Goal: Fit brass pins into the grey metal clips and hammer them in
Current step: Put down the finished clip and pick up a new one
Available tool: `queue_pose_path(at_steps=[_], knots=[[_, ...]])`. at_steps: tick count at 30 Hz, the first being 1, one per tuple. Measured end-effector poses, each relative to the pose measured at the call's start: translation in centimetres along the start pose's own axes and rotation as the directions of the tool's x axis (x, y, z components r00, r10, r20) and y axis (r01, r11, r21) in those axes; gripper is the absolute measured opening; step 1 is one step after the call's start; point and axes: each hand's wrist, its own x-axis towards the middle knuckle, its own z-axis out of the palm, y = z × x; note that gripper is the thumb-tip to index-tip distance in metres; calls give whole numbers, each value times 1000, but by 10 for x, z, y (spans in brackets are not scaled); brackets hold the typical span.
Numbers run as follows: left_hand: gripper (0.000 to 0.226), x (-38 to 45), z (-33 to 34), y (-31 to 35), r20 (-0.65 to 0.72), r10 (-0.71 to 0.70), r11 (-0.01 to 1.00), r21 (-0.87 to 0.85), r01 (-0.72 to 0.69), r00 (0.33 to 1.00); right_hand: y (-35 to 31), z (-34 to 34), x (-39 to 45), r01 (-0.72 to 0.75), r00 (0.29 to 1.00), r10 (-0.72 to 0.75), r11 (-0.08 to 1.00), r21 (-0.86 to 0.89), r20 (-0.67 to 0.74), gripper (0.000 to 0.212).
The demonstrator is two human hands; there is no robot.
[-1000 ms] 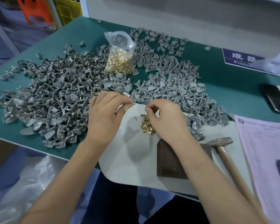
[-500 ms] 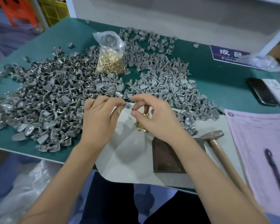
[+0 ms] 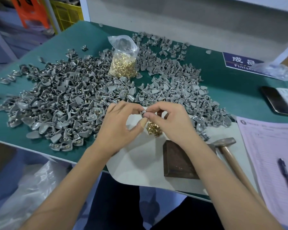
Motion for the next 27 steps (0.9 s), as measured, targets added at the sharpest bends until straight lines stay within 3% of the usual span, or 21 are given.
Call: queue_pose_path(at_steps=[2, 5, 9, 11, 13, 16, 20, 23, 27], knots=[[24, 3, 1, -1, -41, -7, 998, 63, 9, 999, 0, 0, 0, 10, 1000, -10, 999, -43, 5, 14], [17, 13, 1, -6, -139, -14, 951, 304, 56, 990, 0, 2, 0, 14, 999, -17, 996, -89, -31, 18], [31, 32, 4, -17, -64, -241, 764, 603, 230, 968, 2, 1, 1, -53, 994, 40, 991, -125, -104, 18], [51, 41, 7, -21, -3, -303, 731, 641, 234, 953, 3, 0, 1, -82, 990, 69, 990, -111, -119, 18], [66, 53, 10, -24, 93, -260, 745, 652, 138, 961, 3, 1, 1, -93, 991, 81, 990, -102, -111, 18], [74, 76, 12, -30, 267, -217, 776, 631, 0, 939, 5, 0, 2, -114, 990, 105, 988, -101, -90, 17], [76, 102, 13, -42, 474, -248, 767, 629, -128, 845, 4, 1, 2, -97, 995, 90, 984, -152, -49, 16], [67, 107, 17, -50, 513, -270, 755, 638, -151, 815, 5, 1, 1, -108, 994, 103, 981, -163, -38, 15], [56, 103, 17, -62, 455, -260, 754, 646, -115, 852, 7, 1, 0, -120, 993, 118, 979, -163, -26, 14]])
